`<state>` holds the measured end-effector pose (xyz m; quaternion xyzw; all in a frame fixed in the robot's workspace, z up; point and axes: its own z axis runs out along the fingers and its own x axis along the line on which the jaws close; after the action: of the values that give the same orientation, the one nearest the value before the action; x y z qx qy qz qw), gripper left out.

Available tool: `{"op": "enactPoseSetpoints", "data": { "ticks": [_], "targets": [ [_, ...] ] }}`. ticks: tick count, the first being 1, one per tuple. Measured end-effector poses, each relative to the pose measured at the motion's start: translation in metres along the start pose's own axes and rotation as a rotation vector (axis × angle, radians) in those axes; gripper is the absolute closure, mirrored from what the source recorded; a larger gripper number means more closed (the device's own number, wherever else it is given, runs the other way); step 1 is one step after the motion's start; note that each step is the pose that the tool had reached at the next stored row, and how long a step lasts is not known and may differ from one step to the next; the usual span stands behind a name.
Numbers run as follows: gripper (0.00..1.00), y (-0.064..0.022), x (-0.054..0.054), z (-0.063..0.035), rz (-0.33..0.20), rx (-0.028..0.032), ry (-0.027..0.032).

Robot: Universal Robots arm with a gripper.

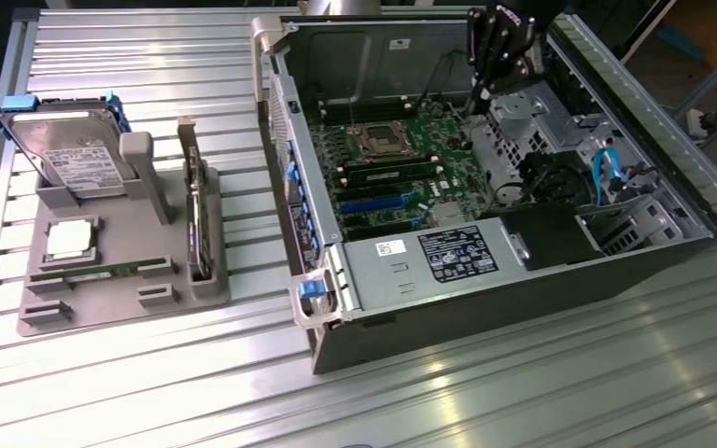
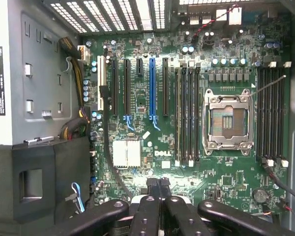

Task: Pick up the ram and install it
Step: 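Press down the ram until it locks into place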

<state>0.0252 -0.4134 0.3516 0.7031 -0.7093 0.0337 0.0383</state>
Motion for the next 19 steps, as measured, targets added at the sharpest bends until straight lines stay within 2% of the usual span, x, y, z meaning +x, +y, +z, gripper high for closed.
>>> {"op": "enactPoseSetpoints", "data": {
  "ticks": [11,19],
  "targets": [
    [0.89,-0.0002,-0.002,0.0192,0.000,0.0000,-0.0001],
    [0.89,-0.0003,-0.004,0.0370,0.000,0.0000,-0.0001]
  ]
}}
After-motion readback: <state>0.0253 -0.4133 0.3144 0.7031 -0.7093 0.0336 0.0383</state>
